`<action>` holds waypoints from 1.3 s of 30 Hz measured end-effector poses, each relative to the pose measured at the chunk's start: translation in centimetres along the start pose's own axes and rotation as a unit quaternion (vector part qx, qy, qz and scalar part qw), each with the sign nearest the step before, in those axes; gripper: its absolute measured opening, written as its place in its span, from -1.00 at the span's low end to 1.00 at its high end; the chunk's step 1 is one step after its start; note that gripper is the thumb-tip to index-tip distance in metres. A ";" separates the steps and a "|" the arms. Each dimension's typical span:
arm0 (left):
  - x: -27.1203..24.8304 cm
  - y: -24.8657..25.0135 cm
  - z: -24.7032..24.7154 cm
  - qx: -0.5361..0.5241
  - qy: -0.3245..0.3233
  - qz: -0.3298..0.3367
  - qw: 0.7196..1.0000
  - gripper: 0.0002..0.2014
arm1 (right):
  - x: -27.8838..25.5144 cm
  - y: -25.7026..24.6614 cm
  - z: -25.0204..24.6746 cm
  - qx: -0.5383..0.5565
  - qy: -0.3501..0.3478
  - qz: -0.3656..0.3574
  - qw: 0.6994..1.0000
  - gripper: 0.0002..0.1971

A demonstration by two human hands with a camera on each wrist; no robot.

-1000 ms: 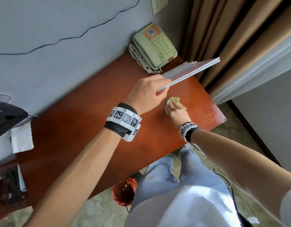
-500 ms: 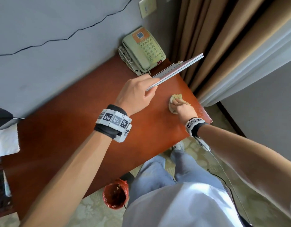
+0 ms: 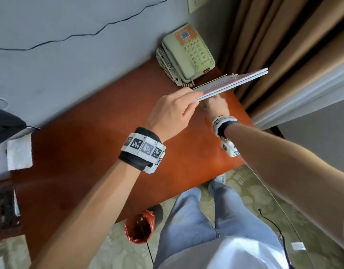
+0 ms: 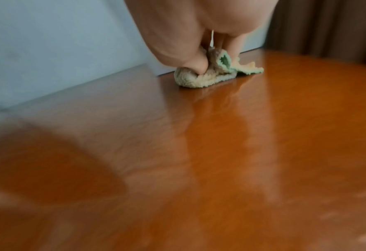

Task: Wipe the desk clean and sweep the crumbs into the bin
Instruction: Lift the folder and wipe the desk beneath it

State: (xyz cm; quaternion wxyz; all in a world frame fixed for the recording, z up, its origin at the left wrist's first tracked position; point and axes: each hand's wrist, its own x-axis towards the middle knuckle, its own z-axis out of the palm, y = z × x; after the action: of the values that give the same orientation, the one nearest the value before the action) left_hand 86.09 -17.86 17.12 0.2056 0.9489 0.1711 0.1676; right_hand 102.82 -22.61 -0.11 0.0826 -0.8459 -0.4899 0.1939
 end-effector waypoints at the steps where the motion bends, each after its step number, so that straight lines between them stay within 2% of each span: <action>1: 0.1 0.0 -0.1 0.002 -0.002 -0.001 1.000 -0.75 | -0.8 -1.6 1.5 0.003 -0.001 -0.020 1.000 -0.78; 4: 0.6 0.0 -0.6 0.004 -0.007 -0.012 1.000 -0.74 | -4.7 -7.6 7.4 -0.060 -0.039 -0.138 0.988 -0.69; 6: 0.8 0.2 -0.8 0.004 -0.011 -0.018 1.000 -0.74 | -7.9 -10.9 10.3 -0.104 -0.061 -0.214 0.969 -0.54; 9: 1.2 0.3 -1.1 0.004 -0.016 -0.026 1.000 -0.74 | -10.3 -10.7 11.5 -0.132 -0.125 -0.269 0.946 -0.49; 12: 1.3 0.4 -1.4 0.000 -0.020 -0.032 0.999 -0.74 | -11.0 -6.1 9.6 -0.128 -0.115 -0.246 0.954 -0.53; 15: 1.3 0.2 -1.5 -0.005 -0.015 -0.032 0.999 -0.74 | -9.7 1.2 5.9 -0.058 -0.080 -0.151 0.984 -0.50; 18: 1.2 0.1 -1.4 -0.007 -0.012 -0.034 0.999 -0.75 | -6.1 7.0 3.5 -0.013 -0.022 -0.048 0.999 -0.49; 21: 0.8 -0.1 -1.3 -0.003 -0.005 -0.043 0.999 -0.75 | -1.4 8.8 1.7 0.025 -0.004 0.041 0.999 -0.55; 25: 0.3 -0.6 -1.0 -0.003 0.021 -0.051 0.998 -0.77 | 3.2 7.3 1.3 0.008 0.036 0.095 0.995 -0.69; 27: 0.4 -0.7 -0.9 -0.005 0.034 -0.050 0.998 -0.78 | 4.0 5.2 2.0 0.006 0.037 0.086 0.996 -0.72; 30: 1.0 -0.5 -0.8 0.000 0.037 -0.044 0.998 -0.78 | 5.0 2.2 3.6 -0.023 0.035 0.029 0.999 -0.77; 33: 1.7 -0.5 -0.8 0.010 0.042 -0.046 0.998 -0.77 | 4.8 -1.6 4.7 -0.067 0.021 0.004 0.998 -0.68; 34: 2.0 -0.5 -0.9 0.010 0.046 -0.052 0.998 -0.77 | 4.0 -3.2 5.0 -0.073 0.021 0.000 0.997 -0.59; 36: 2.3 -0.6 -1.1 0.009 0.052 -0.063 0.997 -0.75 | 0.6 -6.3 5.5 -0.086 0.004 -0.054 0.995 -0.44; 39: 2.7 -0.6 -1.5 0.011 0.049 -0.070 0.996 -0.75 | -4.8 -8.4 6.9 -0.107 -0.050 -0.160 0.980 -0.50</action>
State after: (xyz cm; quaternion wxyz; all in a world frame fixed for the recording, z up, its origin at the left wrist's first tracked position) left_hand 87.77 -15.78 18.80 0.1975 0.9274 0.2491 0.1974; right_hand 91.16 -22.81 -2.41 -0.0029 -0.7495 -0.6405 0.1672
